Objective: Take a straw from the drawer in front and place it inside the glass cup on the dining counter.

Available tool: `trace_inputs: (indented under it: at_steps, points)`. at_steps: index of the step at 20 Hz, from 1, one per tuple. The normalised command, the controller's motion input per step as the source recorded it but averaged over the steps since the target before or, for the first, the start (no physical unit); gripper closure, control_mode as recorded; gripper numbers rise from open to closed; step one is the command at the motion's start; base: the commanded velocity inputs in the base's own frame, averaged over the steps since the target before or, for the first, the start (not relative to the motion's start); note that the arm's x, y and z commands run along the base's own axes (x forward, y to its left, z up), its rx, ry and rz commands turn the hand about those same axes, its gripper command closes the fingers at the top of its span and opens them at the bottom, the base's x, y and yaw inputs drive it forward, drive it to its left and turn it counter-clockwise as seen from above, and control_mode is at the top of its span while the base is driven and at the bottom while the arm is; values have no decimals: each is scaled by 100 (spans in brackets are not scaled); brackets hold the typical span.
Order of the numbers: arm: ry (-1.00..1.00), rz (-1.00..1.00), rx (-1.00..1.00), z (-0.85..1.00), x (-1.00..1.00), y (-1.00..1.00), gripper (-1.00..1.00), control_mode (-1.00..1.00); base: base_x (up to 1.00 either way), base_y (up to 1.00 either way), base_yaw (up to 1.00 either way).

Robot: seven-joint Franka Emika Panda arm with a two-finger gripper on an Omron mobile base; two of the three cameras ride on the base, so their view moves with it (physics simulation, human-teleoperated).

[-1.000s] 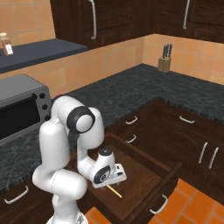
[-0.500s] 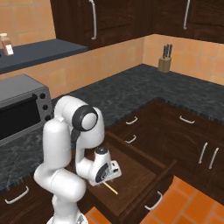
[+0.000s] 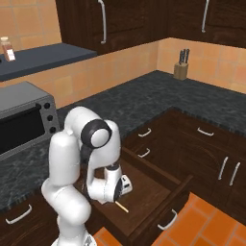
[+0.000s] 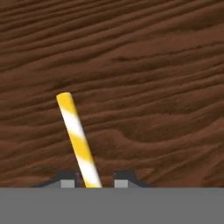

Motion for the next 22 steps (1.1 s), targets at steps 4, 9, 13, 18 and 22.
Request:
trace_inputs:
  at_steps: [4,9,13,18,22]
  points:
    - [-7,0,0,37,-32,-28,100,-100,0,0,0]
    - [-13,0,-4,80,-39,-22,100,-100,0,0,0]
    - [-10,0,-8,100,-24,-19,100,-100,0,0,0]
    - [-3,0,-4,100,-10,-24,100,-100,0,0,0]
    - [0,0,13,100,0,-29,100,-100,0,0,0]
